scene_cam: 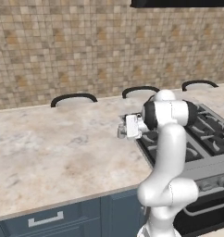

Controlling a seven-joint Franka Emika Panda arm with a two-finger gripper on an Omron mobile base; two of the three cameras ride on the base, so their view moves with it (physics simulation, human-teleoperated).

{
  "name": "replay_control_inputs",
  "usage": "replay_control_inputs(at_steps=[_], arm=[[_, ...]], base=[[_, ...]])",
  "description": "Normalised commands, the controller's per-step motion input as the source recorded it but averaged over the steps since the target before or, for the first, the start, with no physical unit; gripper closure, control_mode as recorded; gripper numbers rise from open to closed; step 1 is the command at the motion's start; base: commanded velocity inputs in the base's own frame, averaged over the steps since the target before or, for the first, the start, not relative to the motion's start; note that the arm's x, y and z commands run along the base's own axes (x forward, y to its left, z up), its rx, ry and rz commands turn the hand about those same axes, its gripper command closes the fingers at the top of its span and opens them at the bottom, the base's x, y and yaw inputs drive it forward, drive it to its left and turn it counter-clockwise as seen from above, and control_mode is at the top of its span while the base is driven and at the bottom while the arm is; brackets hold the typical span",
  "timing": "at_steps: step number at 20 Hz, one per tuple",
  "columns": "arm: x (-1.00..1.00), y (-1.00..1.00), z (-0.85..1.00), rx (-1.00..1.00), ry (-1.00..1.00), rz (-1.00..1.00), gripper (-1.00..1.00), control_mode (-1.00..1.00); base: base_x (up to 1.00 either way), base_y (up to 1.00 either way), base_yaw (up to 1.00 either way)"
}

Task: Collect the turmeric, ketchup, and shaker from the cabinet and place them next to the stove.

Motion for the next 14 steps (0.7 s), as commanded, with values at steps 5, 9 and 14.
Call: replay_control_inputs(at_steps=[5,9,14], arm=[[-0.26,0.00,0.06,0.00,-0.12,0.00,-1.00,-1.00],[-0.32,0.00,0.28,0.00,-0.09,0.00,-1.00,-1.00],[-0.30,0.00,0.52,-0.01,-0.09,0.00,-1.00,-1.00]], base=[[0.00,0.00,0.00],[0.00,0.00,0.00],[0.00,0.00,0.00]])
